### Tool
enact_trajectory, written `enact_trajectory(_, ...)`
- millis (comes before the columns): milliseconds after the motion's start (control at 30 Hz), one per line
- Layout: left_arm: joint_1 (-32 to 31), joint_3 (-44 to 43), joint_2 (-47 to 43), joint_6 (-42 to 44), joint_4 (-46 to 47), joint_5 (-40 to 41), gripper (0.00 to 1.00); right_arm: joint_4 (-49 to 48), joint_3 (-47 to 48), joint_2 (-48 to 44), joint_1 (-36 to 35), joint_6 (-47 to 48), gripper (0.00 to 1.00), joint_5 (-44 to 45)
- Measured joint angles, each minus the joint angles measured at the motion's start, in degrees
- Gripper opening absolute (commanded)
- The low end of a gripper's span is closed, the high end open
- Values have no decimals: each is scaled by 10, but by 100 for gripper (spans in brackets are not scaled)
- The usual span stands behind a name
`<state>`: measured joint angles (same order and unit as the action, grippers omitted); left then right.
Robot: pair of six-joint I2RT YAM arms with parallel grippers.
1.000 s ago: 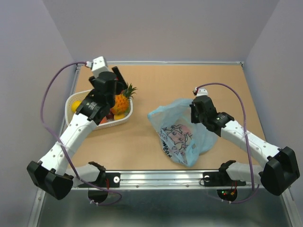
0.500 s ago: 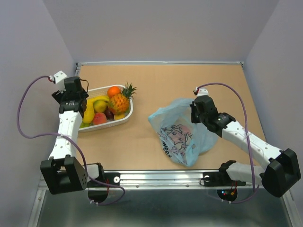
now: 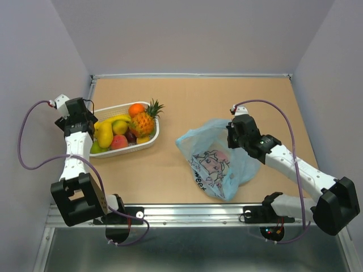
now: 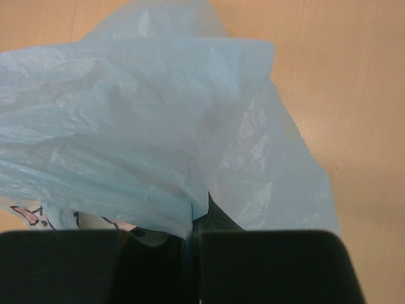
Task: Untie the knot of the plastic bag and take out the fruit
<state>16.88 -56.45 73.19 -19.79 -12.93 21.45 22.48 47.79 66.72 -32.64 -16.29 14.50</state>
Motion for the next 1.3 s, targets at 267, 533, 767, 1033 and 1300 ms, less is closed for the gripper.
enact_trajectory(267, 0, 29, -9, 1, 3, -5, 99, 0, 0, -5, 0, 0, 5, -4)
enact_trajectory(533, 0, 31, -21, 3, 7, -16, 99, 0, 0, -14, 0, -2, 8, -3)
enact_trajectory(767, -3, 32, -58, 7, 7, -31, 99, 0, 0, -41, 0, -22, 60, 69)
enact_trajectory(1033, -69, 37, -212, 28, 2, -31, 99, 7, 2, -94, 0, -30, 100, 120)
enact_trajectory(1300, -133, -65, -375, 56, -90, -45, 99, 19, 35, -231, 0, -16, 100, 119)
